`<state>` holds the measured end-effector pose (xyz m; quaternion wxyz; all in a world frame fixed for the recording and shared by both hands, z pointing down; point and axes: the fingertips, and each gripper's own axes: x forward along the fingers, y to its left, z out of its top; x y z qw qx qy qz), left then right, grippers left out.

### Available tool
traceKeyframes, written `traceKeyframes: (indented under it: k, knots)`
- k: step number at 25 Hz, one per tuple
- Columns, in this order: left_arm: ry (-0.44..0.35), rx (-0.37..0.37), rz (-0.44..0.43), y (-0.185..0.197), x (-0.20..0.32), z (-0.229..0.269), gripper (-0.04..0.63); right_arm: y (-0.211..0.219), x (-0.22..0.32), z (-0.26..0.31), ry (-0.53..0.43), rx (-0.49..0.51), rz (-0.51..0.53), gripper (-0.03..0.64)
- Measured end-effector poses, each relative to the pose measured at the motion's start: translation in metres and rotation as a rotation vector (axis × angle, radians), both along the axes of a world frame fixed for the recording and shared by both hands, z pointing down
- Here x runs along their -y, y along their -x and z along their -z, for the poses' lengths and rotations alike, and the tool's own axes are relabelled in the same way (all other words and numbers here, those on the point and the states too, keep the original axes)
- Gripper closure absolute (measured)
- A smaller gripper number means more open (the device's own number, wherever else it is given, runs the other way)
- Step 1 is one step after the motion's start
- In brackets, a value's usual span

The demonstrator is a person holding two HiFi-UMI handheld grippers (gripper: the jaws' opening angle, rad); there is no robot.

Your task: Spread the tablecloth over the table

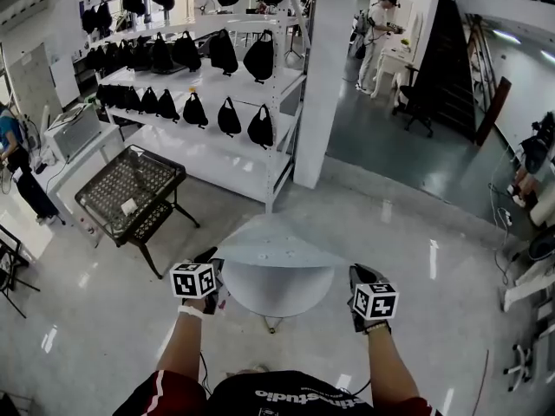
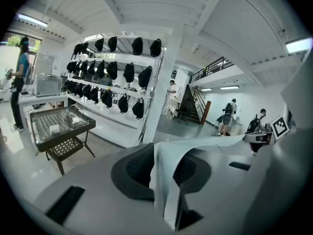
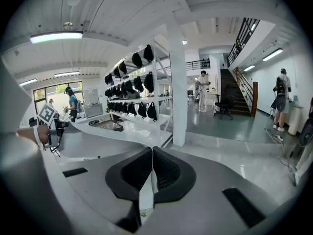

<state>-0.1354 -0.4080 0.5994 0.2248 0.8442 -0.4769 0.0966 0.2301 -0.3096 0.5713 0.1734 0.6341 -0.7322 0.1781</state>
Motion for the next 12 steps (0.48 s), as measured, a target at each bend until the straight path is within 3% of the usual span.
traceKeyframes:
  k: [12]
  knots:
    - [0.083,0.068,0.036,0.005,-0.062,-0.016,0.472,-0.012,-0.004,0.000,0.020,0.148,0.025,0.589]
